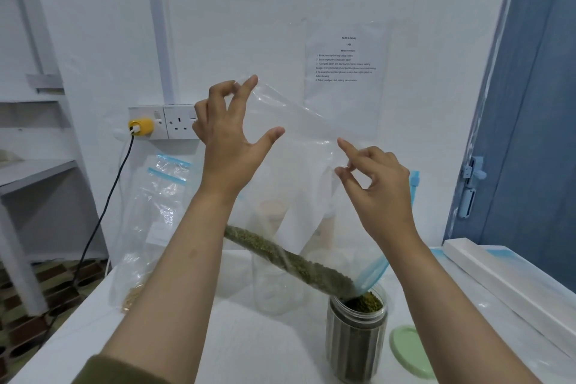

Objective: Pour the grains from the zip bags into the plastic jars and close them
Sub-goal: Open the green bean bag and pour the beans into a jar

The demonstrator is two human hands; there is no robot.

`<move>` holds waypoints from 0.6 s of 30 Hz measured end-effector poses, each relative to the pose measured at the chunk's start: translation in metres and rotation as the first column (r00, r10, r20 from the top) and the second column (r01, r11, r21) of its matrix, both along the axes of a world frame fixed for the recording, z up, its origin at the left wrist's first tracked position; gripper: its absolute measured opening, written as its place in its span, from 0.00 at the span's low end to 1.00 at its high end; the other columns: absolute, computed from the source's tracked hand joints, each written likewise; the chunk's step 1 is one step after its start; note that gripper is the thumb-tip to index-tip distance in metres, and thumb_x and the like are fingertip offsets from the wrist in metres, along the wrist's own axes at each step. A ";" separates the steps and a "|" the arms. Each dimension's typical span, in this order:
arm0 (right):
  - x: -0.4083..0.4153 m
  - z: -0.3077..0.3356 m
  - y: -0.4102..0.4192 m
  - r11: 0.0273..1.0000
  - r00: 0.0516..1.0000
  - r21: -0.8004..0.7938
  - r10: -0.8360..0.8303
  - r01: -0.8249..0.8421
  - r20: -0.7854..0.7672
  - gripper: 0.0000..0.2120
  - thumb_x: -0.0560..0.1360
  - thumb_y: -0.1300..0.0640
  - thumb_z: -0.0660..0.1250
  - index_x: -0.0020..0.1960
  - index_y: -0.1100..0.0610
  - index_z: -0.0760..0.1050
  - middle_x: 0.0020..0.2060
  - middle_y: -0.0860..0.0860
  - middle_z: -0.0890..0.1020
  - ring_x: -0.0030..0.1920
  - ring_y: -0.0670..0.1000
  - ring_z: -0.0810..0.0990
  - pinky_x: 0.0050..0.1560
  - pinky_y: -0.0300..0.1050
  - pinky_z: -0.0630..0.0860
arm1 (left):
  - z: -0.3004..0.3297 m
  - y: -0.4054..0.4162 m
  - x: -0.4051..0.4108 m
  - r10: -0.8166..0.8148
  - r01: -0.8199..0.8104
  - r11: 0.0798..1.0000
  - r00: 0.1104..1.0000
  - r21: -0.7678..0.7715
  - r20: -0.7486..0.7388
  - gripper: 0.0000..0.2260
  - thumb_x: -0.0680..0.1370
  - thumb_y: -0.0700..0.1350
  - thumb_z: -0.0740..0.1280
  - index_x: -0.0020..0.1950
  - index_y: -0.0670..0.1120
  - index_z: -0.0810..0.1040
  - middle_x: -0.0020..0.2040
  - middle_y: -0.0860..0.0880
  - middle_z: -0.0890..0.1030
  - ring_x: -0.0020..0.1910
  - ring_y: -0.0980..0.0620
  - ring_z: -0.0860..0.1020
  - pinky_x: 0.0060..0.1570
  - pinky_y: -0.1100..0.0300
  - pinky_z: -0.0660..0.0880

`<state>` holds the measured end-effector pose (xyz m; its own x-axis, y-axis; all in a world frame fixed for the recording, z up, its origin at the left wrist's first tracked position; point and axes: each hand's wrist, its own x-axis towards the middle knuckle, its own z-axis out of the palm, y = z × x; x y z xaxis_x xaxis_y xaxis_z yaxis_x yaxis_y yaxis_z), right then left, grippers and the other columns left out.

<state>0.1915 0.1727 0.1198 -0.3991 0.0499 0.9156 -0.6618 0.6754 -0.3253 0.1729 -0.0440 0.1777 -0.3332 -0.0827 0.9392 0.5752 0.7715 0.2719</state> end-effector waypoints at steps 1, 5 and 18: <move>0.000 0.000 0.000 1.000 1.000 0.004 -0.006 0.006 -0.016 0.18 0.76 0.57 0.69 0.66 0.52 0.78 0.42 0.47 0.80 0.45 0.50 0.74 0.50 0.65 0.73 | 0.000 0.000 0.000 0.001 -0.001 1.000 1.000 0.001 0.002 0.33 0.72 0.58 0.74 0.74 0.52 0.68 0.66 0.48 0.68 0.63 0.50 0.63 0.58 0.58 0.60; 0.000 -0.001 -0.001 1.000 1.000 0.003 -0.009 0.009 -0.020 0.19 0.76 0.58 0.70 0.66 0.51 0.78 0.42 0.46 0.80 0.44 0.50 0.74 0.49 0.64 0.73 | 0.000 0.000 0.000 0.011 -0.011 1.000 1.000 0.001 0.001 0.33 0.72 0.57 0.74 0.74 0.53 0.69 0.66 0.48 0.68 0.63 0.51 0.62 0.58 0.58 0.59; 0.000 0.000 0.000 0.999 0.999 0.001 -0.033 0.033 0.007 0.19 0.76 0.58 0.70 0.67 0.50 0.78 0.42 0.46 0.79 0.45 0.50 0.74 0.51 0.64 0.73 | 0.002 0.002 0.001 0.012 -0.012 1.000 1.000 -0.010 -0.006 0.32 0.72 0.58 0.73 0.74 0.52 0.69 0.66 0.48 0.68 0.62 0.50 0.63 0.57 0.58 0.60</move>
<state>0.1914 0.1730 0.1198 -0.4036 0.0620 0.9128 -0.6367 0.6975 -0.3289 0.1734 -0.0421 0.1796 -0.3267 -0.0768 0.9420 0.5676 0.7810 0.2606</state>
